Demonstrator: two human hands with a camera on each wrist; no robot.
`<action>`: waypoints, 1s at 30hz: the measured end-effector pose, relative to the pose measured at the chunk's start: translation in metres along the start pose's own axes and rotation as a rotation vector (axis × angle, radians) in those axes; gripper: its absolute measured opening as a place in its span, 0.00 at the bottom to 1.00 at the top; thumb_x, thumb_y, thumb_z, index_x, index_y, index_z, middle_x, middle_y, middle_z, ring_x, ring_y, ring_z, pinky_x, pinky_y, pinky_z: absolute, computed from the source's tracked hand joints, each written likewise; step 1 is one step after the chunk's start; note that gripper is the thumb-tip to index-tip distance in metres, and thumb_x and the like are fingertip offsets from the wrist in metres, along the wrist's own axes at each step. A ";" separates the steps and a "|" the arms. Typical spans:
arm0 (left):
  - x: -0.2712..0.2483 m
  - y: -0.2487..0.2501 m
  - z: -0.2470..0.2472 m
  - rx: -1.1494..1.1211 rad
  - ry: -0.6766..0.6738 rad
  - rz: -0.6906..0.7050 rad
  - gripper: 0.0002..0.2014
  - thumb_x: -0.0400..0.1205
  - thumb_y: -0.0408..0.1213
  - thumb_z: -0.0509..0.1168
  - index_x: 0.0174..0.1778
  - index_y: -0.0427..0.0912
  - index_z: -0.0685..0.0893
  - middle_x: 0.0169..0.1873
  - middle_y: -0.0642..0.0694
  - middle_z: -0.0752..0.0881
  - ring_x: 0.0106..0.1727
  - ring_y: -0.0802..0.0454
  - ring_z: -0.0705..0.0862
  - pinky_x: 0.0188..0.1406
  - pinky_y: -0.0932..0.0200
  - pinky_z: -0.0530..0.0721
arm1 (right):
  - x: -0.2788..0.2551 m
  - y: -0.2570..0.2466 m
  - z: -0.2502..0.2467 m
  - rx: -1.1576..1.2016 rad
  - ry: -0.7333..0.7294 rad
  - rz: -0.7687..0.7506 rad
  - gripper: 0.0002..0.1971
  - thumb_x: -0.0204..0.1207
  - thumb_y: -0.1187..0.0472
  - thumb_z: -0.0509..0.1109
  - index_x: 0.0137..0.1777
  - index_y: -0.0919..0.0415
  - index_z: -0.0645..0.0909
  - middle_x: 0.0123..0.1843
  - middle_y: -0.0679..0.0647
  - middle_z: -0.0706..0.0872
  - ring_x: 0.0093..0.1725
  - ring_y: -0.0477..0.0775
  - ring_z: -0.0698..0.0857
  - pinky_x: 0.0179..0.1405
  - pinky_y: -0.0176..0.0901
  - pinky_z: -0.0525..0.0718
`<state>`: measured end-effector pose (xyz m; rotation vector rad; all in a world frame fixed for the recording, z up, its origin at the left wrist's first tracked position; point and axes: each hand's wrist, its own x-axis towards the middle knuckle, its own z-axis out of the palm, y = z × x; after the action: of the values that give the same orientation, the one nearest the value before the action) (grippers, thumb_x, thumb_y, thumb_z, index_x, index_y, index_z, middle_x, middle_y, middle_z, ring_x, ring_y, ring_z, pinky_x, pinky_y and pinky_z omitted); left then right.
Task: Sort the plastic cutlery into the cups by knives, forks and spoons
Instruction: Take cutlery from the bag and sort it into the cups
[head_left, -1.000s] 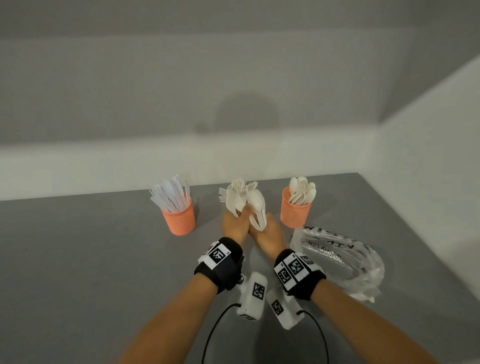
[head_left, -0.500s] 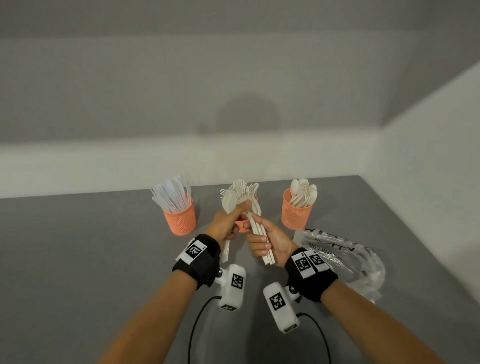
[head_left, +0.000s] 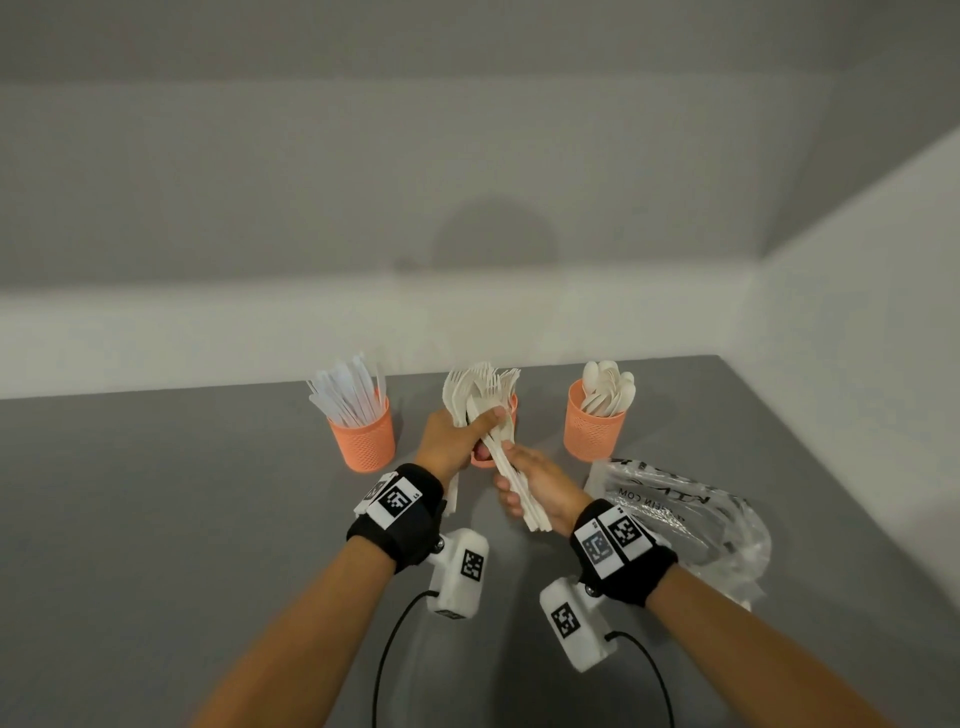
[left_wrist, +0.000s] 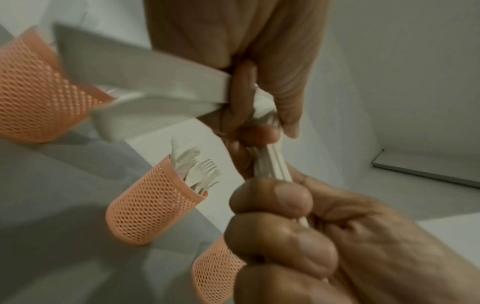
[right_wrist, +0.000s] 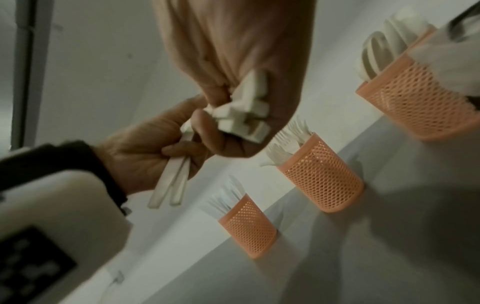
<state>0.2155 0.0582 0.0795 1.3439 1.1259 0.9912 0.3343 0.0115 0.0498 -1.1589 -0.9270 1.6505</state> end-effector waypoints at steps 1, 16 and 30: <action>-0.001 0.001 -0.001 -0.014 -0.029 -0.006 0.09 0.80 0.36 0.67 0.41 0.32 0.81 0.11 0.53 0.77 0.14 0.63 0.74 0.13 0.74 0.68 | -0.001 0.001 0.001 -0.019 0.009 -0.012 0.18 0.86 0.49 0.49 0.48 0.56 0.78 0.20 0.47 0.72 0.16 0.42 0.67 0.14 0.31 0.66; -0.002 0.014 0.001 -0.078 -0.120 -0.120 0.11 0.83 0.40 0.59 0.38 0.40 0.81 0.20 0.46 0.80 0.23 0.54 0.73 0.12 0.70 0.59 | -0.011 -0.006 -0.005 -0.204 0.052 -0.184 0.18 0.85 0.48 0.50 0.49 0.57 0.78 0.22 0.48 0.77 0.13 0.41 0.66 0.12 0.29 0.64; 0.008 0.026 0.066 0.319 0.111 0.278 0.18 0.73 0.48 0.72 0.49 0.39 0.79 0.38 0.51 0.83 0.39 0.57 0.81 0.38 0.67 0.77 | 0.012 -0.030 -0.025 -0.401 0.352 -0.310 0.13 0.78 0.75 0.59 0.59 0.65 0.76 0.36 0.49 0.80 0.36 0.43 0.79 0.27 0.26 0.76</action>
<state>0.2839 0.0524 0.1000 1.7556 1.2409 1.1304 0.3633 0.0343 0.0663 -1.4321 -1.1666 0.9970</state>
